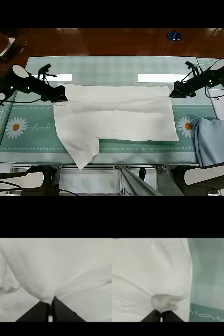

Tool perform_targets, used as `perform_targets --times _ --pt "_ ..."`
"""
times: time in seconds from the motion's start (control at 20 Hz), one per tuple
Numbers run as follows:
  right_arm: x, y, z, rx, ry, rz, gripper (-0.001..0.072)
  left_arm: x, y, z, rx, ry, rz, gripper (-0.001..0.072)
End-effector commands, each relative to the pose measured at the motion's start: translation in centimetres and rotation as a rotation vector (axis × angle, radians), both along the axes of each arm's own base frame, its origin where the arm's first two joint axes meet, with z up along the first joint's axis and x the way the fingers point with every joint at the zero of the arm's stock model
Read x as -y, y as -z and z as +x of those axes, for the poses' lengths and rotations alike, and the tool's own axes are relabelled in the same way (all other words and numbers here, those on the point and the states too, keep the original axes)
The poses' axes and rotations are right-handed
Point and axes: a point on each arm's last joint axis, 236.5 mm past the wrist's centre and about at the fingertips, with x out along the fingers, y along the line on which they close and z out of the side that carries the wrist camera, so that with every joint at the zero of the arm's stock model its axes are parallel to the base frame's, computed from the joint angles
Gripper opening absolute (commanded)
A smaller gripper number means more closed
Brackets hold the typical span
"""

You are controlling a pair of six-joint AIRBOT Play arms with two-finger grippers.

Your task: Fold the shirts.

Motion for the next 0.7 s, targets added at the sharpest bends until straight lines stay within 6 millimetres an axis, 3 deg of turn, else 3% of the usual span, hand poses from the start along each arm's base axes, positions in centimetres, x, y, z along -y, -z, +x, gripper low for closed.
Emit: perform_targets --times 0.0,0.05,0.15,0.3,0.45,0.55,0.65 --pt "-0.6 1.9 -1.0 -0.039 0.055 0.022 0.0339 -0.1 2.1 -2.5 -0.082 0.018 0.007 0.0461" --pt "-0.7 1.5 -1.2 -0.039 0.044 0.028 0.041 -0.3 1.9 -2.8 -0.093 0.031 0.014 0.0512" --pt "0.6 -0.1 -1.5 -0.022 0.046 0.011 0.041 -1.5 0.4 -3.6 -0.122 0.063 0.037 0.0512" --pt "5.1 -3.6 -2.6 0.068 0.115 -0.084 0.041 -4.0 -2.0 -5.3 -0.102 0.021 0.061 0.0511" --pt "8.0 -4.3 -5.3 0.172 0.295 -0.131 0.0409 -5.4 -1.9 -10.7 -0.099 -0.027 0.057 0.0512" --pt "7.0 -3.1 -7.6 0.217 0.427 -0.097 0.0409 -5.4 0.2 -15.3 -0.147 -0.109 0.027 0.0512" --pt "4.0 -2.5 -8.6 0.272 0.545 0.011 0.0409 -3.8 1.5 -18.0 -0.177 -0.224 -0.077 0.0511"
